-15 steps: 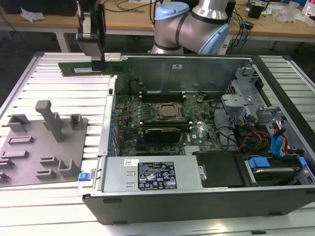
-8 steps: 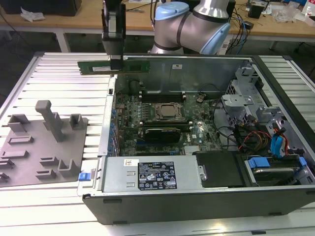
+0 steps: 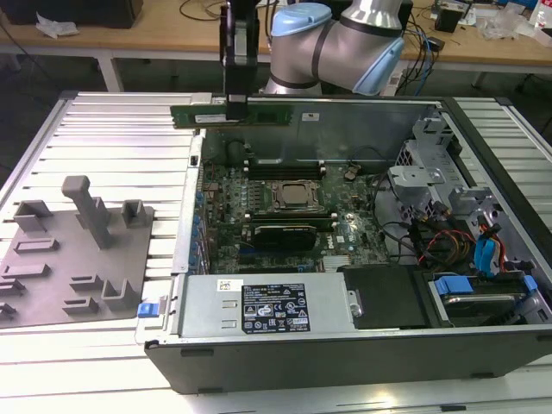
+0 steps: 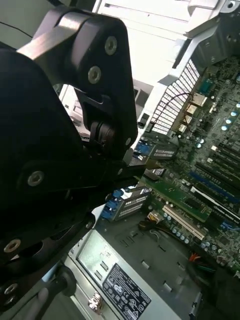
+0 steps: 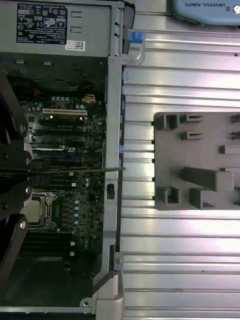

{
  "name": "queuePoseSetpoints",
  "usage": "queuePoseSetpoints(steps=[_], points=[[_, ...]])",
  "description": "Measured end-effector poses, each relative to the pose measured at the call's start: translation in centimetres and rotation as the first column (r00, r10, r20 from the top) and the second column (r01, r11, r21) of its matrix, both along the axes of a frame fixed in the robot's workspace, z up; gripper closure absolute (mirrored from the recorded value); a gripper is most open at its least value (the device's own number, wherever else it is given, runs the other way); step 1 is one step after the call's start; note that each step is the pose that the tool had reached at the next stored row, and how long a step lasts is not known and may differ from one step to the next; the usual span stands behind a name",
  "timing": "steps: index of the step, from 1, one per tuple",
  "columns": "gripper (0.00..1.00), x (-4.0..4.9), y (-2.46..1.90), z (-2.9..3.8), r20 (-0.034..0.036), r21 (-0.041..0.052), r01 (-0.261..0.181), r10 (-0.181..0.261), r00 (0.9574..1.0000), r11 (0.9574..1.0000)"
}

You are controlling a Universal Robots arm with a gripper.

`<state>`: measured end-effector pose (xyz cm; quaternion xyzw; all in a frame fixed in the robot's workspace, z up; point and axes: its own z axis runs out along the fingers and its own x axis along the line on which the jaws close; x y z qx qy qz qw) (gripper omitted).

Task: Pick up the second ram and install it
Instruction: 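Pick up the second ram and move it above second insertion slot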

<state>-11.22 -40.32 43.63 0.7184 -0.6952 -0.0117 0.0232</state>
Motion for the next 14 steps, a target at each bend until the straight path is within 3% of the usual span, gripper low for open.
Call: queuePoseSetpoints(steps=[4,6,9,12,14], points=[[0.87,0.83,0.16,-0.77,-0.0032,0.0041,0.015,-0.015,0.9999,0.9999],[0.87,0.90,0.16,-0.94,-0.0037,0.0203,0.034,-0.034,0.9994,0.9992],[0.87,0.99,0.17,-1.15,-0.0043,0.0361,0.044,-0.044,0.9990,0.9984],[0.87,1.35,0.17,-1.65,-0.0049,0.0380,0.044,-0.044,0.9990,0.9983],[0.87,2.06,0.17,-2.08,-0.0056,0.0380,0.045,-0.044,0.9990,0.9983]])
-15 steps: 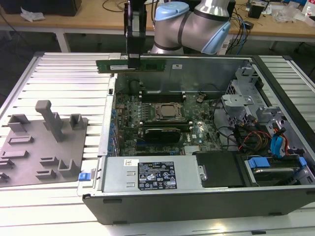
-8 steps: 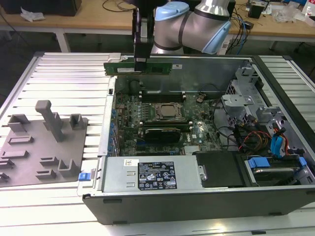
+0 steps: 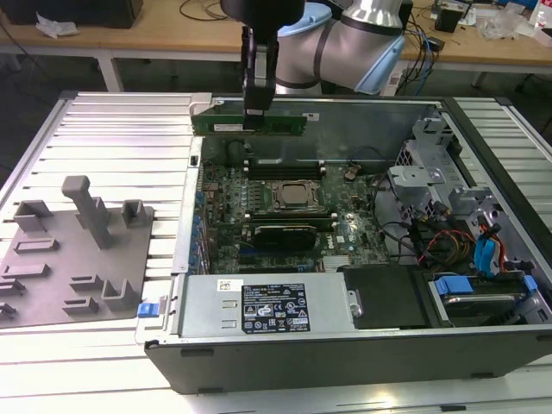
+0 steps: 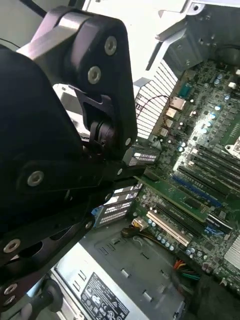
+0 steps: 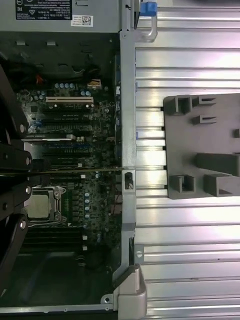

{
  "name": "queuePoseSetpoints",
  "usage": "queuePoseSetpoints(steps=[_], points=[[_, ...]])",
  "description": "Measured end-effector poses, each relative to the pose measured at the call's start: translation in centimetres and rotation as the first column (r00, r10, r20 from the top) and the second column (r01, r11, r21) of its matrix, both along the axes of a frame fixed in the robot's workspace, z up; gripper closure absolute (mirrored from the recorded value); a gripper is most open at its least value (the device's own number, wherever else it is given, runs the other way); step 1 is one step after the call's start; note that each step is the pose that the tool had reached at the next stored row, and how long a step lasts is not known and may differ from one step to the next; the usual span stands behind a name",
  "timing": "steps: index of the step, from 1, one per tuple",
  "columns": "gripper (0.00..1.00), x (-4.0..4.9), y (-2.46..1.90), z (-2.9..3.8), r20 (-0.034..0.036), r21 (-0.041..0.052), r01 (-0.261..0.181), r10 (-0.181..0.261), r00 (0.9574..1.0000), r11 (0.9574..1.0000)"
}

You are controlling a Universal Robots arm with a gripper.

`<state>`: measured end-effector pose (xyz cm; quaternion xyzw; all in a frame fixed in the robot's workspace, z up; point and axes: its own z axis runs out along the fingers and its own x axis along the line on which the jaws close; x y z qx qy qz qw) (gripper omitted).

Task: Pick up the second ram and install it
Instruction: 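Pick up the second ram and move it above second insertion slot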

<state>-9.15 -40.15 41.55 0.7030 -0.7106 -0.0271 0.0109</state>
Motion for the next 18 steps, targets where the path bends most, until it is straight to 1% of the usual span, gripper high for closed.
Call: queuePoseSetpoints(steps=[1,3,4,7,8,9,10,11,15,18], points=[[0.87,0.33,0.00,-0.11,-0.0002,0.0000,0.000,0.000,1.0000,1.0000],[0.87,0.68,0.01,-0.22,-0.0005,-0.0001,0.000,0.000,1.0000,1.0000],[0.87,1.07,0.00,-0.36,-0.0005,0.0000,0.000,0.000,1.0000,1.0000],[0.87,1.59,0.01,-0.54,-0.0008,-0.0001,0.000,0.000,1.0000,1.0000],[0.87,2.11,0.01,-0.69,-0.0010,-0.0001,0.000,0.000,1.0000,1.0000],[0.87,3.40,0.04,-1.04,-0.0012,0.0000,0.000,0.000,1.0000,1.0000],[0.87,4.28,0.06,-1.36,-0.0012,0.0000,0.000,0.000,1.0000,1.0000],[0.87,4.82,0.07,-1.55,-0.0014,-0.0001,0.000,0.000,1.0000,1.0000],[0.87,5.74,0.10,-1.90,-0.0016,-0.0001,0.000,0.000,1.0000,1.0000],[0.87,6.24,0.11,-2.12,-0.0017,-0.0001,0.000,0.000,1.0000,1.0000]])
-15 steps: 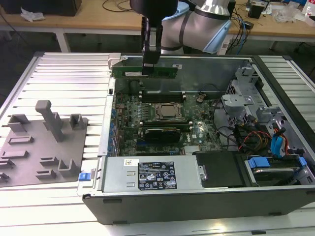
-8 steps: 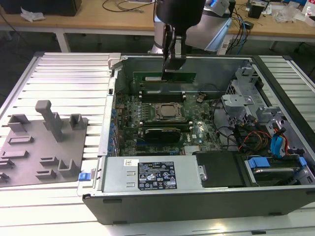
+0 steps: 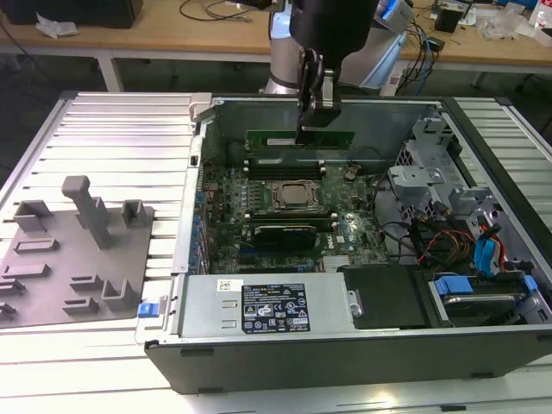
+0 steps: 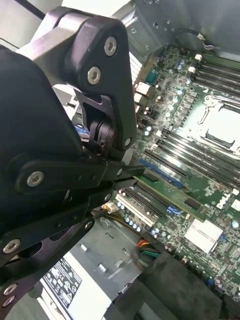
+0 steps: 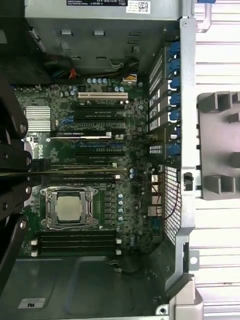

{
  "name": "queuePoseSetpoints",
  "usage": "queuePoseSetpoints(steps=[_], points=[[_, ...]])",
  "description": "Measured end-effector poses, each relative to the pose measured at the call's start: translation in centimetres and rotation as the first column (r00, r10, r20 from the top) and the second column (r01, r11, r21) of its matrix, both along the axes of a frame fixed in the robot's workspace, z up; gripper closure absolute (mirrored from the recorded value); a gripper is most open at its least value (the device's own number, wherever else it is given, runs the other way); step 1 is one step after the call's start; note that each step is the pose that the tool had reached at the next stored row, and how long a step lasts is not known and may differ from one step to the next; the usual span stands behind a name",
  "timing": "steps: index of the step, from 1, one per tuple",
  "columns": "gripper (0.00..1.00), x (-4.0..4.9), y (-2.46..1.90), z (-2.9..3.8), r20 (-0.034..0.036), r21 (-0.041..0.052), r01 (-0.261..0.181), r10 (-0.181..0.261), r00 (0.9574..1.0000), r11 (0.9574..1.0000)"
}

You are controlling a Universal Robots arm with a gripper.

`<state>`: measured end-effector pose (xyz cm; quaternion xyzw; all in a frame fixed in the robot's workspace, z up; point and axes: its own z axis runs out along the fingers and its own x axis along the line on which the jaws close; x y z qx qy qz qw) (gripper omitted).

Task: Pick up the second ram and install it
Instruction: 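Pick up the second ram and move it above second insertion slot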

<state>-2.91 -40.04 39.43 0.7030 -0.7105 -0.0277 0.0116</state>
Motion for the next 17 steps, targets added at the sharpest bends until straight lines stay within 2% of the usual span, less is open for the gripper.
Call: queuePoseSetpoints(steps=[6,10,13,17], points=[[0.87,1.17,0.06,-0.47,-0.0005,0.0001,0.000,0.000,1.0000,1.0000],[0.87,2.74,0.16,-1.01,-0.0012,0.0002,0.000,0.000,1.0000,1.0000],[0.87,3.24,0.21,-1.22,-0.0016,0.0000,0.000,0.000,1.0000,1.0000],[0.87,4.58,0.32,-1.71,-0.0022,0.0000,0.000,0.000,1.0000,1.0000]])
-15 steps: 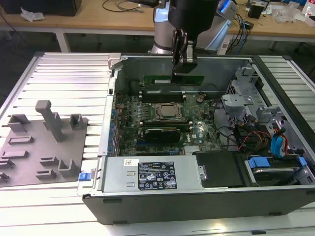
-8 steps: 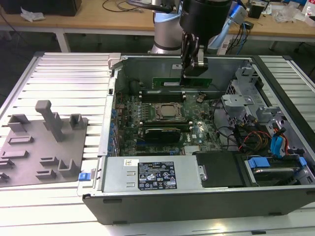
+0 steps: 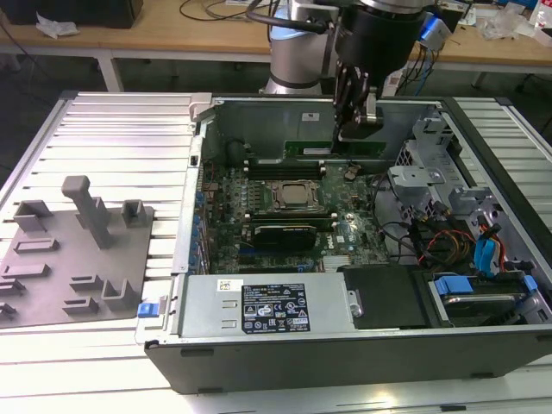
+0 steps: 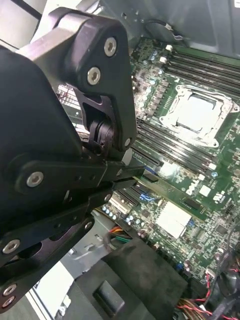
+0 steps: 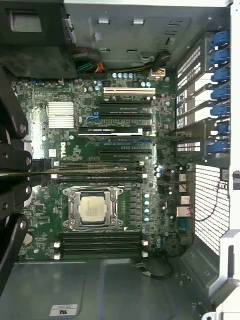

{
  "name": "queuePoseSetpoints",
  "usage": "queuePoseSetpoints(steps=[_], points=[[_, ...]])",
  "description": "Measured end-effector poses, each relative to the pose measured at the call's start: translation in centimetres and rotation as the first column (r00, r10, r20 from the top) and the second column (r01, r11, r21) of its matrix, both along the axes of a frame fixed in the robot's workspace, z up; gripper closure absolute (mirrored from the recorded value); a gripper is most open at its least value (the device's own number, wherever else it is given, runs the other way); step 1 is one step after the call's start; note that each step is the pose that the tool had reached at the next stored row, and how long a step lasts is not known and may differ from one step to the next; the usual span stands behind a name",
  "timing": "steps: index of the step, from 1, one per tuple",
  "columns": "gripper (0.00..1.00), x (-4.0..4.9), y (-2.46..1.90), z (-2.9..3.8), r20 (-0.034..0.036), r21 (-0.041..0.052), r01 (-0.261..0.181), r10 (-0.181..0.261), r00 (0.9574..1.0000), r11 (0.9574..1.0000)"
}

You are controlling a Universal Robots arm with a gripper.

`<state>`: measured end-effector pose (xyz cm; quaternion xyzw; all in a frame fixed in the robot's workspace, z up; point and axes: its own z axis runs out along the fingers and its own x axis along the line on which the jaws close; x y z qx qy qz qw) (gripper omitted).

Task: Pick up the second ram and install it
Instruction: 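Pick up the second ram and move it above second insertion slot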

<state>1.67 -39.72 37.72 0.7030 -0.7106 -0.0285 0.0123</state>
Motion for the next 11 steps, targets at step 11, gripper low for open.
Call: queuePoseSetpoints(steps=[11], points=[[0.87,1.81,0.09,-0.86,-0.0005,0.0000,0.000,0.000,1.0000,1.0000]])
